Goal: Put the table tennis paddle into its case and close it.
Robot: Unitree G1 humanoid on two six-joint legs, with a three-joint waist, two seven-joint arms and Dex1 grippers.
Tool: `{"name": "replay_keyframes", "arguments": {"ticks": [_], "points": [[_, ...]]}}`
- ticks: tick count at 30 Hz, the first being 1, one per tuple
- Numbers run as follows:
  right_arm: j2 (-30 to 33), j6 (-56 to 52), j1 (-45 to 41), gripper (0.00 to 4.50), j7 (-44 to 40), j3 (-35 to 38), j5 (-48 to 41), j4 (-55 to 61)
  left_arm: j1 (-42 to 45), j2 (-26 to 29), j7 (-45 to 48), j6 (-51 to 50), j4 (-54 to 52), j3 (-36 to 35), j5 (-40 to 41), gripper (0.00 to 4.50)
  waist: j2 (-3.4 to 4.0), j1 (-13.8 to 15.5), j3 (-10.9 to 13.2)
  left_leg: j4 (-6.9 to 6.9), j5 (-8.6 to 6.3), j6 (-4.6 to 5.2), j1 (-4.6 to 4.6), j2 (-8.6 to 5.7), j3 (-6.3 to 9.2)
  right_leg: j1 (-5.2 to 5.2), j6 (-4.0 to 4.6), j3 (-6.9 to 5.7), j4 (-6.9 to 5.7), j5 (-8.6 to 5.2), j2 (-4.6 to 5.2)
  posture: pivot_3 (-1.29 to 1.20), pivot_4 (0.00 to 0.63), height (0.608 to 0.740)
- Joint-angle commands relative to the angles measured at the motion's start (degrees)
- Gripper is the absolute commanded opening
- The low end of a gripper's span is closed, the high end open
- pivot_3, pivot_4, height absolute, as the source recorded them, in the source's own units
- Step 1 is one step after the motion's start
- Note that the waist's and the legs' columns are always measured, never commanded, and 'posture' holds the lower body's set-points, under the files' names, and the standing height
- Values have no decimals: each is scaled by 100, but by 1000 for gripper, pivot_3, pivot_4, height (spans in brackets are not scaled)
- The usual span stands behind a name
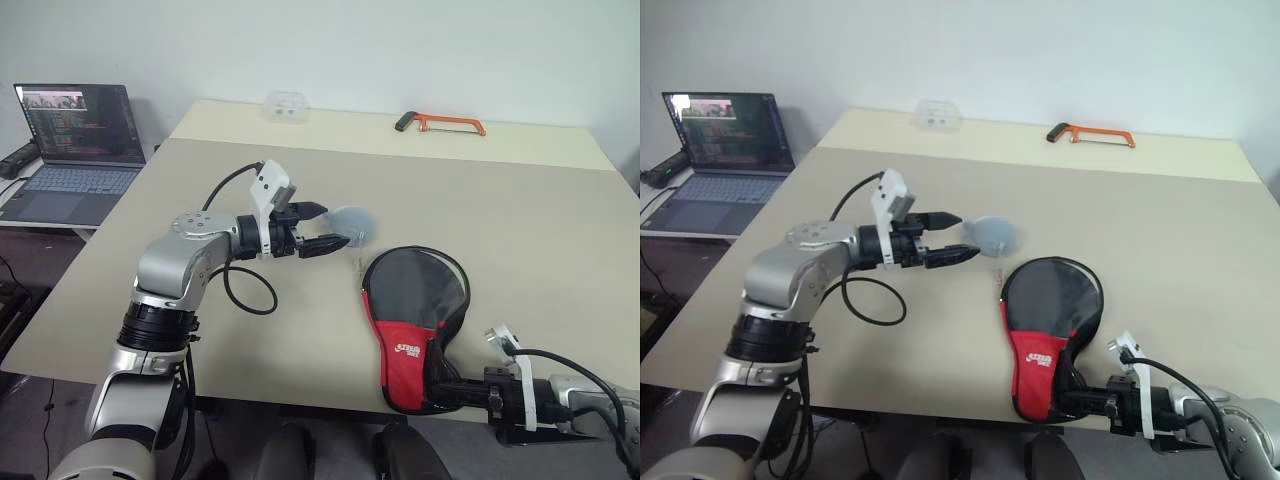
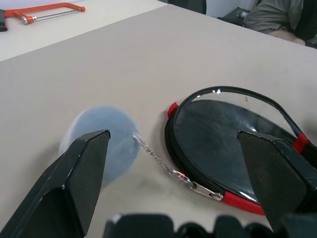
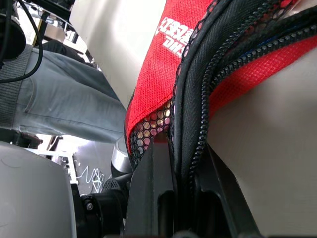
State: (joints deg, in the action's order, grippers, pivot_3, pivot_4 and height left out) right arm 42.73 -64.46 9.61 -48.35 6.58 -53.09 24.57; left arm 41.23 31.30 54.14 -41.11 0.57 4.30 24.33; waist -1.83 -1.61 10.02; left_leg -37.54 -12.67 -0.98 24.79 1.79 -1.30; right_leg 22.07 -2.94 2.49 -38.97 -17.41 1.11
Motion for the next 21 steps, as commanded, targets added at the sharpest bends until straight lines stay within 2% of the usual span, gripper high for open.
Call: {"name": "replay_keyframes", "arguments": {"ticks": [1, 7, 10, 16, 20, 21], "points": [[-42, -151, 130, 8, 33, -402, -33, 130, 130, 32, 5, 62, -83, -35, -4, 4500, -2, 0, -1, 0, 0, 0, 0, 0, 0, 0, 0, 0, 0, 0, 0, 0, 150, 740], [42, 162, -25, 8, 168, -600, 381, 246, 151, 12, -6, 74, -61, -34, -21, 4500, -35, -20, -22, -1, 0, 0, -2, 1, 2, -2, 0, -2, -1, 0, -2, 0, 150, 740], [204, 155, -16, 884, 52, -600, 387, 252, 147, 3, -15, 83, -47, -42, -30, 4500, -35, -18, -22, -2, 0, -1, -6, 2, 2, -4, 1, -1, -6, 1, -2, 0, 150, 740], [718, 309, 6, 2922, -309, -402, 416, 302, 141, -15, -30, 92, -36, -45, -41, 4500, -35, 4, -22, -3, 0, -1, -5, 2, 3, -7, 1, -2, -3, 1, 5, 0, 150, 740], [1606, 919, 268, 4262, -814, -392, 1017, 234, 140, -19, -36, 98, -23, -40, -54, 4500, -33, 28, -21, -22, 0, 0, -4, 0, 4, -19, -1, -4, -1, 1, 16, 0, 150, 740], [1817, 1099, 338, 4461, -913, -390, 1183, 194, 141, -20, -34, 104, -17, -38, -57, 4500, -33, 49, -21, -26, 0, 0, -4, -4, 7, -26, -1, -8, 1, 1, 20, 0, 150, 740]]}}
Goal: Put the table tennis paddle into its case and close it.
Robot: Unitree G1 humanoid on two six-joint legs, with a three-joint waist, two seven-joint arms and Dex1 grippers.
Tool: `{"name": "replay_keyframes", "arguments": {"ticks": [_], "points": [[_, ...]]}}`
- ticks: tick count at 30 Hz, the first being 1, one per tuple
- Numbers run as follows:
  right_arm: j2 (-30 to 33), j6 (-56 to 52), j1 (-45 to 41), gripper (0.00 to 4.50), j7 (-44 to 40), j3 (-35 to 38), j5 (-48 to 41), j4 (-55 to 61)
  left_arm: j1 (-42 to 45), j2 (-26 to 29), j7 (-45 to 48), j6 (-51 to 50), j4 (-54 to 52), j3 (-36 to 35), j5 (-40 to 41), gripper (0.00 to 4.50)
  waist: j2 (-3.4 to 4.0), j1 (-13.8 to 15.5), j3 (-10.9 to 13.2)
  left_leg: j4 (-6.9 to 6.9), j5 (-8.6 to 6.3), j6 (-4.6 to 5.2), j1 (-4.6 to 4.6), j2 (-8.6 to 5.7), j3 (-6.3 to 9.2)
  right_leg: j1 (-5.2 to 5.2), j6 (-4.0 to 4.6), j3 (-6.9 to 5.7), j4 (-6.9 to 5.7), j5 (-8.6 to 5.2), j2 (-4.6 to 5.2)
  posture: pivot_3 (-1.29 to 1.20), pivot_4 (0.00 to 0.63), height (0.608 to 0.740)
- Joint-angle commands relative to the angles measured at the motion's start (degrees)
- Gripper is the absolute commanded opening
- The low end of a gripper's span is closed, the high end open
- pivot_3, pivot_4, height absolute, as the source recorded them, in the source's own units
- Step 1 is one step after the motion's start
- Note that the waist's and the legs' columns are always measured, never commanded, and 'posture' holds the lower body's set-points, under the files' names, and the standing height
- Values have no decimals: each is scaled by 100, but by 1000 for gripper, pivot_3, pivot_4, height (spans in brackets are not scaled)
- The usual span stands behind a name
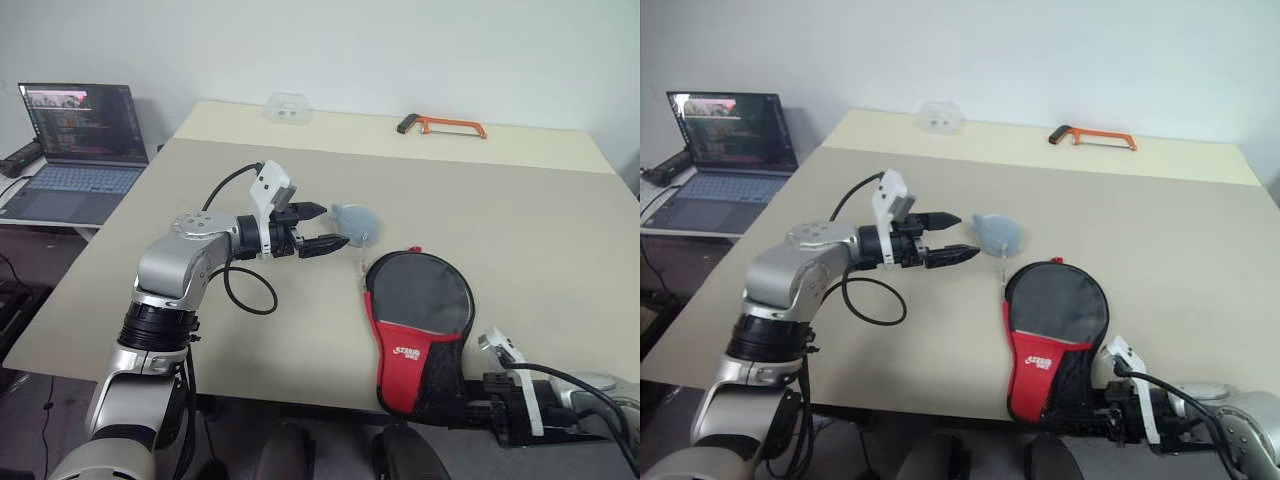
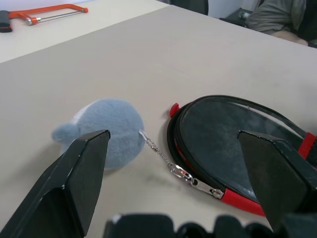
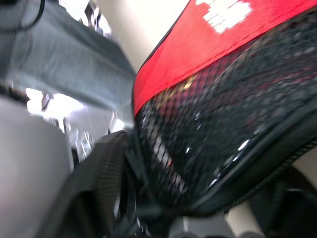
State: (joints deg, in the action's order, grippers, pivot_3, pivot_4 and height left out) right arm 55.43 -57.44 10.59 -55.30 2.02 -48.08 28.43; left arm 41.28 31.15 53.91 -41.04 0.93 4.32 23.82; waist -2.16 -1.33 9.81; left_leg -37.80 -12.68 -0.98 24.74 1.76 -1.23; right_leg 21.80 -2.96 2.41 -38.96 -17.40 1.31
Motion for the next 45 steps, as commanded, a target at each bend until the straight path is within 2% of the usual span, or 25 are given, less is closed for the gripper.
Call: {"name": "replay_keyframes", "arguments": {"ticks": [1, 7, 10, 14, 17, 19, 21, 23, 25, 27, 29, 37, 45], "points": [[794, 647, 330, 4461, -328, 103, 904, -268, 140, -5, -12, 103, -43, -41, -9, 4500, -1, 49, 0, -8, 0, 1, 0, -3, 5, -6, -2, -5, 2, 1, 3, 0, 150, 740], [1799, 1744, 521, 4461, -510, 692, 1960, -577, 157, 4, -39, 133, 29, -74, -25, 4500, -2, 141, 0, -22, -1, 3, -4, -8, 10, -23, -16, -7, 10, 9, 8, 0, 150, 740], [1922, 1795, 176, 4461, -434, 1121, 2093, -532, 183, 0, -119, 113, 91, -135, -12, 4500, -1, 127, 1, -22, 0, 3, -5, -6, 7, -18, -15, -4, 4, 9, 7, 0, 150, 740], [1450, 1184, -1516, 4461, 11, 1445, 1235, -322, 269, -63, -272, 197, 271, -152, -91, 4500, 11, 38, 9, -15, 1, 1, -7, 2, 8, -10, -10, 1, -3, 7, -5, 0, 150, 740], [408, 1343, -2734, 4461, 789, 745, 1440, -199, 413, -184, -442, 317, 479, -124, -209, 4500, 4, 7, 9, -11, 1, 0, -8, 1, 18, -13, -9, -5, -1, 7, -10, 0, 150, 740], [-425, 1561, -3180, 4461, 1497, 152, 1995, -344, 541, -264, -588, 386, 655, -151, -286, 4500, 2, -10, 10, -12, 1, -1, -5, 2, 26, -14, -7, -5, 1, 6, -10, 0, 150, 740], [-1066, 1905, -3187, 4461, 2061, -481, 2718, -538, 664, -341, -789, 468, 856, -196, -390, 4500, 4, -7, 11, -12, 2, -1, 4, -1, 27, -3, -7, -4, -3, 6, -4, 0, 150, 740], [-1303, 2403, -2975, 4461, 2246, -1065, 3428, -810, 776, -432, -1003, 487, 1007, -234, -466, 4500, 7, 38, 13, -11, 2, -1, 13, -6, 27, 2, -6, -5, -1, 4, 2, 0, 150, 740], [-1634, 2749, -2800, 4461, 2470, -1318, 3782, -1256, 914, -559, -1246, 415, 1089, -281, -479, 4500, 8, 101, 13, -12, 1, -1, 24, -12, 15, 19, -6, -4, -2, 4, 8, 0, 150, 740], [-2124, 2895, -2624, 4461, 2701, -1302, 3799, -1720, 1017, -647, -1379, 399, 1114, -251, -548, 4500, 8, 122, 13, -14, 1, 0, 31, -12, 0, 27, -7, 4, -2, 4, 11, 0, 150, 740], [-2339, 3038, -2442, 4461, 2698, -1405, 3923, -1983, 1078, -683, -1451, 460, 1186, -129, -704, 4500, 9, 118, 13, -15, 2, 0, 26, -8, -6, 27, -7, 9, -7, 4, 9, 0, 150, 740], [-2586, 2983, -2008, 4461, 2306, -1723, 4017, -2134, 1289, -938, -1517, 477, 1563, 176, -1092, 4500, 11, 85, 6, -7, 1, 0, -45, -6, -4, -41, -5, 5, -7, 3, -4, 0, 150, 740], [-2839, 2444, -1991, 4461, 2114, -1561, 3636, -2109, 1528, -1259, -1779, 661, 2321, 621, -1719, 4500, 9, 84, -9, -3, 1, 0, -70, -6, -8, -60, -5, 8, -8, 3, -9, 0, 150, 740]]}}
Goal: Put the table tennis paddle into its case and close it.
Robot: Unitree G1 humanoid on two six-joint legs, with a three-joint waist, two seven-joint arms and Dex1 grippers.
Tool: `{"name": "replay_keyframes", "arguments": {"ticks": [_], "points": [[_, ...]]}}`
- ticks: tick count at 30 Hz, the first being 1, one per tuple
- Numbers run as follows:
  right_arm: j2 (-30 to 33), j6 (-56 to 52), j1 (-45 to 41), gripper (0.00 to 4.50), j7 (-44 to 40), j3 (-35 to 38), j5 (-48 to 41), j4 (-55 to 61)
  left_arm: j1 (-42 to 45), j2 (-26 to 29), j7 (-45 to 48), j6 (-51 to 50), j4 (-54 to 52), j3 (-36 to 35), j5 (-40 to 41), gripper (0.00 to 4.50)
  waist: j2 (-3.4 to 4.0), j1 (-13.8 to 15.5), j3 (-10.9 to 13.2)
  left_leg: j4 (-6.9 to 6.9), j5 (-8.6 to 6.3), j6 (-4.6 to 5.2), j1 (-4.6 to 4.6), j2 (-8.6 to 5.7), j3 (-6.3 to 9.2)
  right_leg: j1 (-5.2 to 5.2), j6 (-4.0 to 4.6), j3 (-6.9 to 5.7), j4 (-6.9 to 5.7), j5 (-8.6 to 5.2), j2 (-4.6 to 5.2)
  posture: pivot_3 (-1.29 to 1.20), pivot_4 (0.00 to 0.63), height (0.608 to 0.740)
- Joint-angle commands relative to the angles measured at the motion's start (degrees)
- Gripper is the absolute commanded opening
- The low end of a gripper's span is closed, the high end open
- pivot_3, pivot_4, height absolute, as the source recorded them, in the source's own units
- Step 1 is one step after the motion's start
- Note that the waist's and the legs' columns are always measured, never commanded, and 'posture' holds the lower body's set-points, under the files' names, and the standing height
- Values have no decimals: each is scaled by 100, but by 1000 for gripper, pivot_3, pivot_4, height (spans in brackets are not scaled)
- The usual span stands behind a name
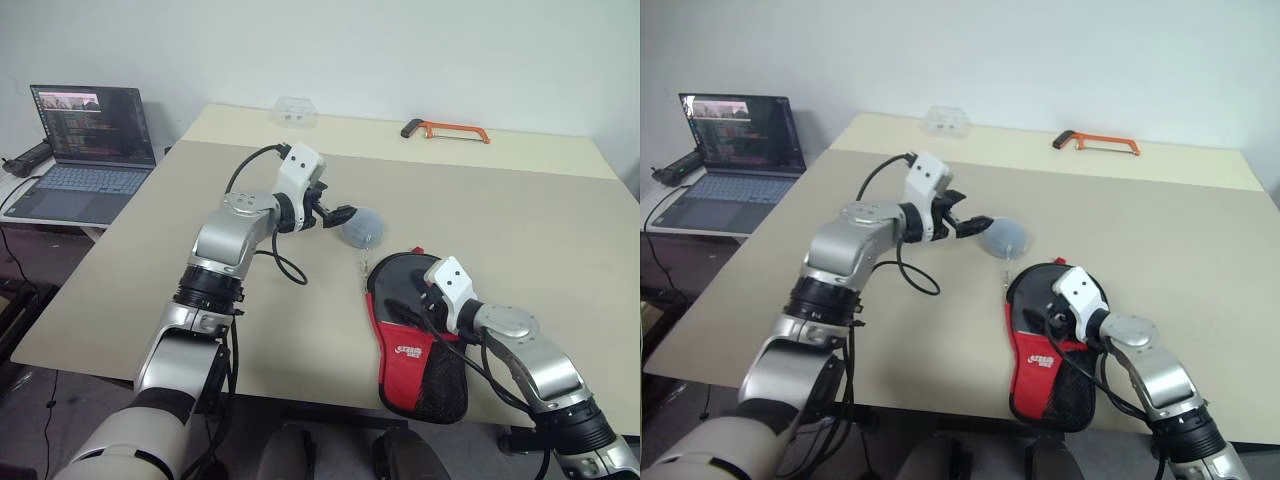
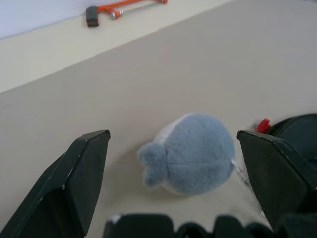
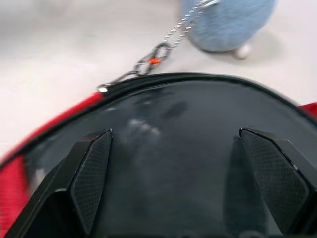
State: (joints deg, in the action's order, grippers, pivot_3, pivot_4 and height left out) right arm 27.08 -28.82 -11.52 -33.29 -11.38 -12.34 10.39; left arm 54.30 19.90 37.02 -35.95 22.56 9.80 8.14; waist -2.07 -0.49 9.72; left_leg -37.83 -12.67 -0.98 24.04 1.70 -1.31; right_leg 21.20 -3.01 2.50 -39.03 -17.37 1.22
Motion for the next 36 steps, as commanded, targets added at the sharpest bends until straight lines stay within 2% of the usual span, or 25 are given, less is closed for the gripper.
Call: {"name": "replay_keyframes", "arguments": {"ticks": [1, 8, 25, 34, 36], "points": [[-13, -397, 212, 4461, -100, -241, 96, -326, 264, -199, -77, 172, 265, 119, -209, 4500, 0, 0, 0, 0, 0, 0, -1, 0, -1, 0, 0, 0, 0, 0, 0, 0, 150, 740], [-127, -390, 180, 4461, -45, -329, 202, -343, 512, -725, -327, 305, 1009, 169, -478, 4500, -1, -8, -1, 0, 0, 0, -1, -2, -4, 1, 0, 1, 0, 0, -2, 0, 150, 740], [-163, -424, 253, 4461, -39, -431, 316, -221, 1210, -1469, -733, 1575, 3616, 152, -1003, 4500, -4, -101, -2, 4, -1, -1, -1, -7, -7, 0, -1, 3, 3, 0, -2, 0, 150, 740], [-122, -409, 328, 4500, -18, -366, 369, -211, 1315, -1615, -869, 1881, 3913, -6, -1014, 1534, -7, -103, -6, 4, -1, -1, -2, -6, -6, -2, -2, 2, 4, 0, -1, 0, 150, 740], [-104, -397, 365, 4500, -26, -358, 381, -194, 1325, -1622, -918, 1915, 3930, -32, -1014, 1029, -8, -103, -10, 3, -1, -1, -3, -5, -5, -2, -2, 2, 3, 0, 0, 0, 150, 740]]}}
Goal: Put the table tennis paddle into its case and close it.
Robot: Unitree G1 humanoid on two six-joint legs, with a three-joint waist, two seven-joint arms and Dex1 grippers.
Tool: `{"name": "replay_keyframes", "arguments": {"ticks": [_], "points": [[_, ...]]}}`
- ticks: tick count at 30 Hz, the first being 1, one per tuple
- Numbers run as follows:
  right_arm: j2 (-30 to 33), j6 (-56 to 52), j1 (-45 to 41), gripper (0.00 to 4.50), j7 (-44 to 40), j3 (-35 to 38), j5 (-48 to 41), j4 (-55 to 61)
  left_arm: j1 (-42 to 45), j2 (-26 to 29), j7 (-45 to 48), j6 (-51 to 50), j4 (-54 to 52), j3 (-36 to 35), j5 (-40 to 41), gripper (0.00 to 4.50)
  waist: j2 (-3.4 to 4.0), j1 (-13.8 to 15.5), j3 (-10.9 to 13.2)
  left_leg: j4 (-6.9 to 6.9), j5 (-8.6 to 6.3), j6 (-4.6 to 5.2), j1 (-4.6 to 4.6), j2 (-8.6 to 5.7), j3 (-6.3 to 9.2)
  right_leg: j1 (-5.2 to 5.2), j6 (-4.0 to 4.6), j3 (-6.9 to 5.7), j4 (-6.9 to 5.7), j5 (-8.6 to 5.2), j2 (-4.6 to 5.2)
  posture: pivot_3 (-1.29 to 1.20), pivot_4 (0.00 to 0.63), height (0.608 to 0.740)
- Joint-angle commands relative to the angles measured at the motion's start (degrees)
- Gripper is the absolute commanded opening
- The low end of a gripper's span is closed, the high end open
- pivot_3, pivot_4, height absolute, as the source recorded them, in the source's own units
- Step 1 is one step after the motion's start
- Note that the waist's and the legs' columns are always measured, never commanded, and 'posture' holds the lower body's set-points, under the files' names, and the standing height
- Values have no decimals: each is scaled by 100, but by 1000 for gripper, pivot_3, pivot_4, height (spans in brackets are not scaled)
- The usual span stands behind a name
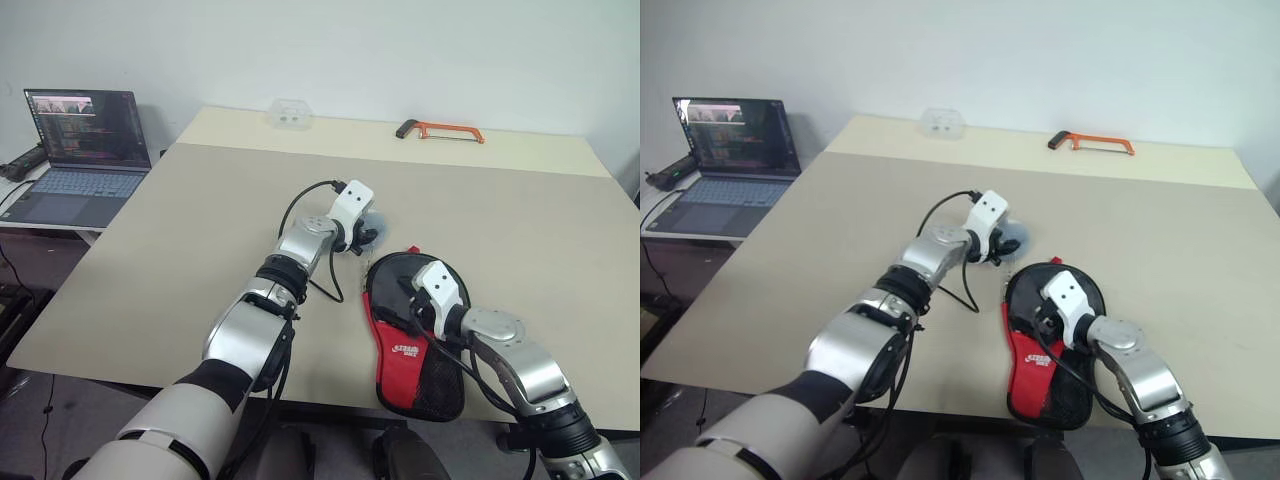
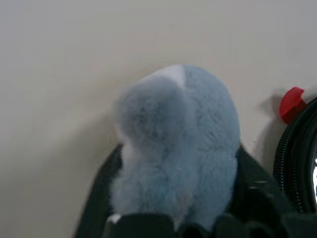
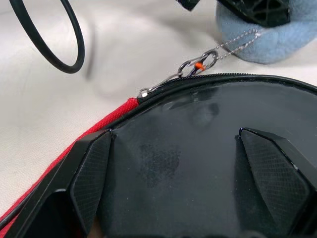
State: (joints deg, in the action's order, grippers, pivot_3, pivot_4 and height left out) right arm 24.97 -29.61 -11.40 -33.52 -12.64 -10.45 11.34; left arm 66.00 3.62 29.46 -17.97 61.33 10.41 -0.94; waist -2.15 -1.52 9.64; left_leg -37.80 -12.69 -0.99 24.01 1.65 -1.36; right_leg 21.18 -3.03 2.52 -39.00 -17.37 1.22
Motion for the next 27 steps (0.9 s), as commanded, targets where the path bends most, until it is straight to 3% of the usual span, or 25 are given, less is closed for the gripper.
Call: {"name": "replay_keyframes", "arguments": {"ticks": [1, 5, 19, 27], "points": [[111, -328, 352, 4500, -16, -227, 191, -293, 166, 12, -217, 192, 69, -79, -147, 828, -1, -1, -2, 0, 0, 0, 0, 0, 0, 0, 0, 0, 0, 0, 0, 0, 150, 740], [96, -332, 310, 4500, -16, -224, 219, -335, 258, 16, -395, 459, 212, -73, -274, 459, -1, 0, -2, 0, 0, 0, -1, -1, 0, 0, 0, 0, 0, 0, 0, 0, 150, 740], [105, -215, 292, 4500, 63, -349, 418, -531, 1128, -292, -963, 1274, 1395, -5, -897, 449, -3, -1, -1, 2, 0, -1, -1, -7, -4, 1, -3, 0, 4, -2, -2, 0, 150, 740], [362, -357, 485, 4500, -88, -460, 462, -300, 1550, -651, -1599, 1584, 1708, 397, -1738, 449, -4, 17, 0, 2, -1, -1, 1, -10, -4, 1, -12, -1, 6, -7, -2, 0, 150, 740]]}}
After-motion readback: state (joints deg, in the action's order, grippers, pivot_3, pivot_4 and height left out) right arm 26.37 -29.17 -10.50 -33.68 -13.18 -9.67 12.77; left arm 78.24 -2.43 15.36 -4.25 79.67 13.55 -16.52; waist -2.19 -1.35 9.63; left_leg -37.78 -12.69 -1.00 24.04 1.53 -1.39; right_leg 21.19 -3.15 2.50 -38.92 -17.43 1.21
